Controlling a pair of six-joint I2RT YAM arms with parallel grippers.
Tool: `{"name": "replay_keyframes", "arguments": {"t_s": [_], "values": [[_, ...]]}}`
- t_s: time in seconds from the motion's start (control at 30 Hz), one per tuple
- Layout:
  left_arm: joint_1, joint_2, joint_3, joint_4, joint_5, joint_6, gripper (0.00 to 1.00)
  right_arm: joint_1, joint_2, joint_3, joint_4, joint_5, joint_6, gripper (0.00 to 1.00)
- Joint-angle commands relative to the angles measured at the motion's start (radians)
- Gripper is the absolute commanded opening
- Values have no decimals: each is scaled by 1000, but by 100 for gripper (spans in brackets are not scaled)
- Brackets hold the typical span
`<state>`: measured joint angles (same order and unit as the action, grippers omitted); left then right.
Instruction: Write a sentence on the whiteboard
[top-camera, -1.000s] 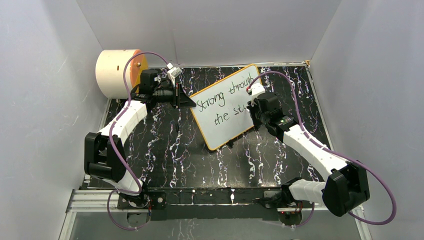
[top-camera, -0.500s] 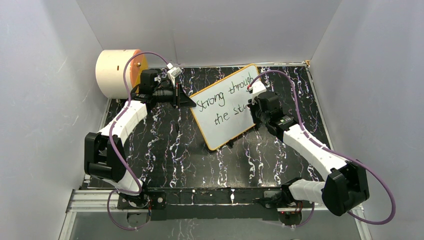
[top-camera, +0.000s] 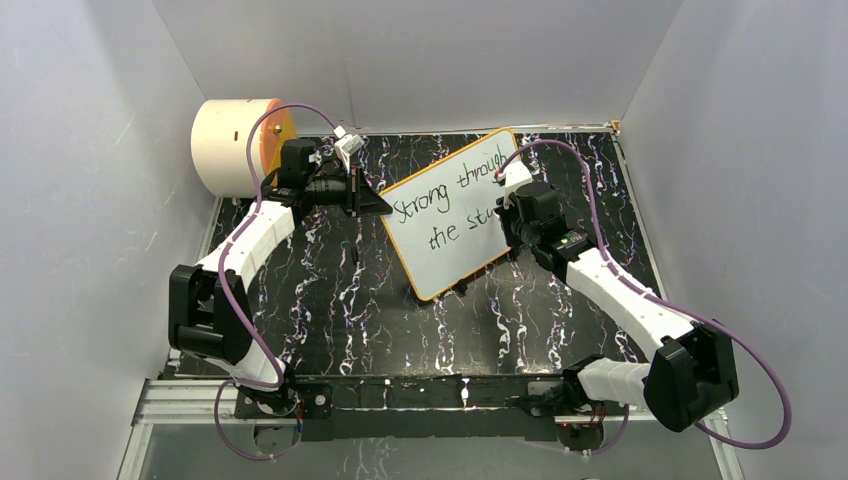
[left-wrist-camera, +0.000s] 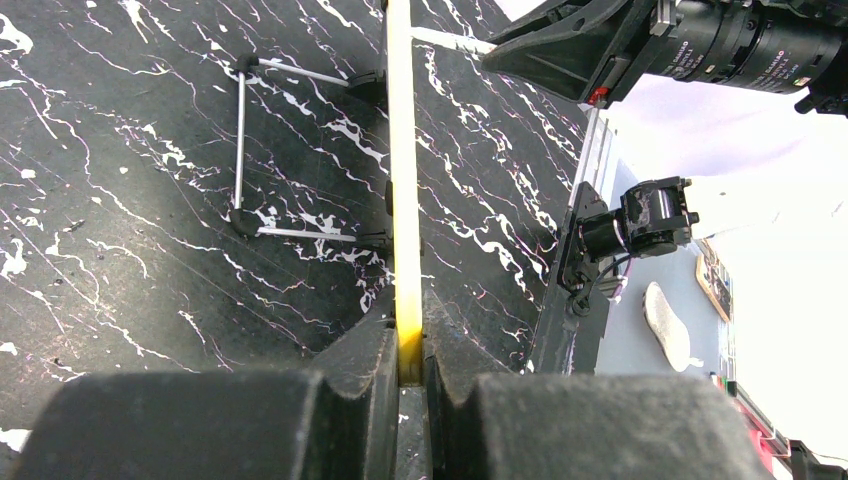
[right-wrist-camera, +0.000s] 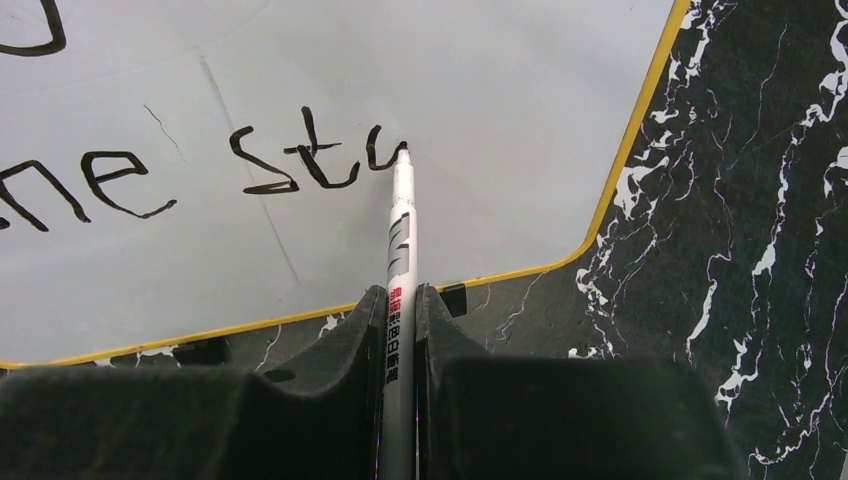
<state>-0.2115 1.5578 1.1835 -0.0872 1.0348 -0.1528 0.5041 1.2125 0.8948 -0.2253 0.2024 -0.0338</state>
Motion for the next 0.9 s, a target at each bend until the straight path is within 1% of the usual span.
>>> {"name": "replay_keyframes", "arguments": {"t_s": [0.0,0.33,0.63,0.87], "values": [[1,-45,-3,-23,28,19,0,-6,-18,63,77,-16,-8,0],[1,-46,-3,-24,31,19,0,-5,-24,67,63,-44,-6,0],[2,-44,-2,-25,30,18,0,-4,-31,64,10,-80,-8,0],[1,-42,-1,-24,32,18,0,-5,-56,49,-10,-66,-13,0]]}}
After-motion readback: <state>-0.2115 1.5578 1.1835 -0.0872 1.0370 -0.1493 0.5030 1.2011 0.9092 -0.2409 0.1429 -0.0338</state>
